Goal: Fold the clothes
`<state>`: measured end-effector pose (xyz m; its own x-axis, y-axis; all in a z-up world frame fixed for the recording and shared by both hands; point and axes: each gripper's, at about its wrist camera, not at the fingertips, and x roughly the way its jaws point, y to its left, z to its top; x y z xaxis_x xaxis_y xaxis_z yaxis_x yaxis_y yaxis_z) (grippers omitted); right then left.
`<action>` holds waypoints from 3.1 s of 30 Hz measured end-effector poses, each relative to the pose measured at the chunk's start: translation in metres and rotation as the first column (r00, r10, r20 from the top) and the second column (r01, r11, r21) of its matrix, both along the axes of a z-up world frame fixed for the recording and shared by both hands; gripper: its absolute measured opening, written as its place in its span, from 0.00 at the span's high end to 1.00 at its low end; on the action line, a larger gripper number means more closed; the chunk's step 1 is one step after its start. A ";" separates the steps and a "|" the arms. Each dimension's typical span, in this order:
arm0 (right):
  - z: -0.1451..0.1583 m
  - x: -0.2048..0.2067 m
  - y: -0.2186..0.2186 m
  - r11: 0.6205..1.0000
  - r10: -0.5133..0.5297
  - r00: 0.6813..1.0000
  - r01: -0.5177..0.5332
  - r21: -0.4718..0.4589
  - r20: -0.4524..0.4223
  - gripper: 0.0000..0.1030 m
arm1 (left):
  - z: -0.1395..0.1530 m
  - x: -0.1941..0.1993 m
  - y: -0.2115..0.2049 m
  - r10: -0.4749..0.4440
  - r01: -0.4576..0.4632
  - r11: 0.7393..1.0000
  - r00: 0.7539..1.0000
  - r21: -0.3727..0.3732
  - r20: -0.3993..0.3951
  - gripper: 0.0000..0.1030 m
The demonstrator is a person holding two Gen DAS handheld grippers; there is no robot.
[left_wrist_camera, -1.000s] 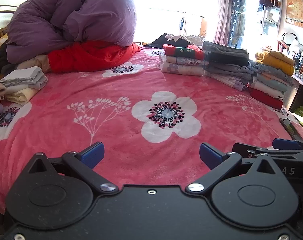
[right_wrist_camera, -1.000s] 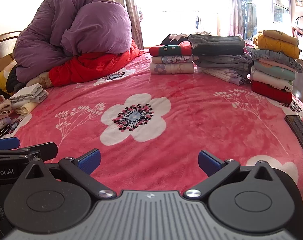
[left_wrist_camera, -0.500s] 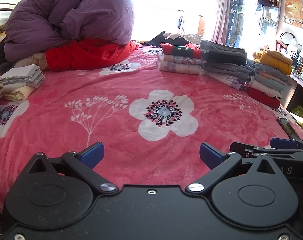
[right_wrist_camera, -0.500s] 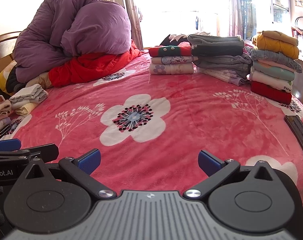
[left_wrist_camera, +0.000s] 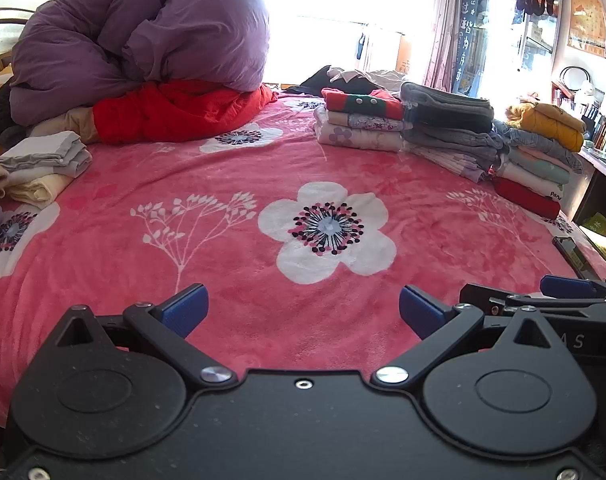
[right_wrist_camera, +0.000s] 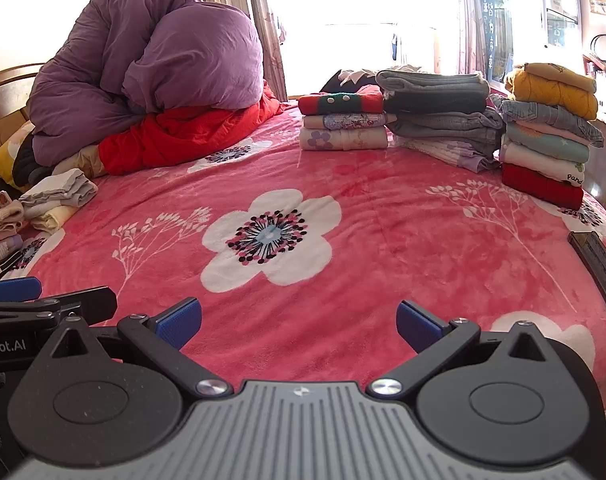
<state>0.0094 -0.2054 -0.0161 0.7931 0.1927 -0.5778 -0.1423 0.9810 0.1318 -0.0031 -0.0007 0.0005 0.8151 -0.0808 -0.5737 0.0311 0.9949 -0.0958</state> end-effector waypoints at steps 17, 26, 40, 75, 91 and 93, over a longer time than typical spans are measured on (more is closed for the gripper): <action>-0.015 0.011 0.003 1.000 0.024 0.985 -0.027 -0.013 -0.170 0.00 | -0.020 0.017 0.005 0.024 -0.024 1.000 0.976 0.003 -0.214 0.00; -0.023 0.019 0.014 0.998 0.039 0.977 -0.047 -0.032 -0.210 0.00 | -0.026 0.028 0.025 0.080 -0.082 0.997 0.957 0.005 -0.277 0.00; -0.030 0.088 0.054 0.973 0.231 0.961 -0.230 0.019 -0.152 0.00 | -0.031 0.077 0.101 0.248 -0.250 0.968 0.934 0.025 -0.257 0.00; -0.136 0.227 0.088 0.953 0.302 0.952 -0.301 0.035 -0.043 0.00 | -0.048 0.301 0.355 0.458 -0.469 0.861 0.883 0.199 0.100 0.45; -0.137 0.228 0.090 0.952 0.306 0.951 -0.305 0.022 -0.040 0.00 | -0.028 0.299 0.362 0.492 -0.492 0.845 0.869 0.209 0.053 0.88; -0.135 0.228 0.087 0.952 0.305 0.951 -0.303 0.041 -0.044 0.00 | -0.016 0.286 0.351 0.474 -0.477 0.860 0.878 0.181 0.060 0.88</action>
<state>0.2374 -0.1182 -0.1508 0.6649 0.4400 -0.6036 -0.4253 0.8873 0.1782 0.2826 0.3499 -0.0152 0.7348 0.4246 -0.5289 -0.4502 0.8886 0.0879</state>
